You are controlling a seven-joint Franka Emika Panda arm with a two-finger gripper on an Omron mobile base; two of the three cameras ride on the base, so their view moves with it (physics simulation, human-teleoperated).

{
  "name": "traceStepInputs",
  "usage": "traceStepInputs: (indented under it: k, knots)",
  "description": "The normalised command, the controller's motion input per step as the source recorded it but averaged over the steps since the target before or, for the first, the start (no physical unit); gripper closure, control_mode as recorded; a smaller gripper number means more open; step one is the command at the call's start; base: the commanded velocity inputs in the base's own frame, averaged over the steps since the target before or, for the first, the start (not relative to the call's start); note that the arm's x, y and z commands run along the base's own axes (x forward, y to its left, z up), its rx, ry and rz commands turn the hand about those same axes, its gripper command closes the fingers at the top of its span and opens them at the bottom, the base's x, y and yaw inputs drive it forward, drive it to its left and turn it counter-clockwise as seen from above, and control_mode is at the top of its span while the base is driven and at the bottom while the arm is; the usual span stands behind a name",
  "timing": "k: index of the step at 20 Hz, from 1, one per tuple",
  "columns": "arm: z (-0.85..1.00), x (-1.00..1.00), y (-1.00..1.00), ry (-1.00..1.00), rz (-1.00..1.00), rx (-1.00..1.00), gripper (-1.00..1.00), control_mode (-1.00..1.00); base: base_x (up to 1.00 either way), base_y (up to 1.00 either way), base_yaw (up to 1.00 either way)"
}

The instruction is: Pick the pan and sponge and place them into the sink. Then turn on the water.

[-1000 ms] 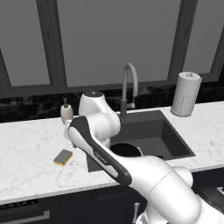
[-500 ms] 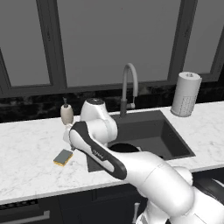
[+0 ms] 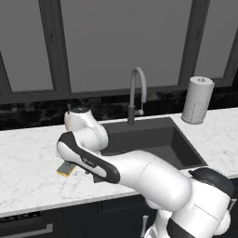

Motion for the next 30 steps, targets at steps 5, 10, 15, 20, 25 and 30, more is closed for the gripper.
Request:
traceStepInputs:
  k: [5, 10, 15, 20, 25, 30]
  knots:
    - [0.00, 0.05, 0.18, 0.05, 0.00, -0.11, -1.00, -1.00, 0.00, 0.00, 0.00]
    - [-0.07, 0.13, 0.07, -0.02, 0.00, -0.06, -1.00, -1.00, 0.00, 0.00, 0.00]
    - [-0.26, 0.24, 0.00, -0.06, 0.00, -0.01, -1.00, -1.00, 0.00, 0.00, 0.00]
    - [-0.23, 0.35, 0.00, -0.02, 0.00, 0.00, -1.00, -1.00, 0.00, 0.00, 0.00]
    - [-0.12, 0.34, 0.01, -0.01, 0.00, 0.00, -1.00, -1.00, 0.00, 0.00, 0.00]
    - [-0.13, 0.27, 0.00, 0.00, 0.00, 0.00, -1.00, -1.00, 0.00, 0.00, 0.00]
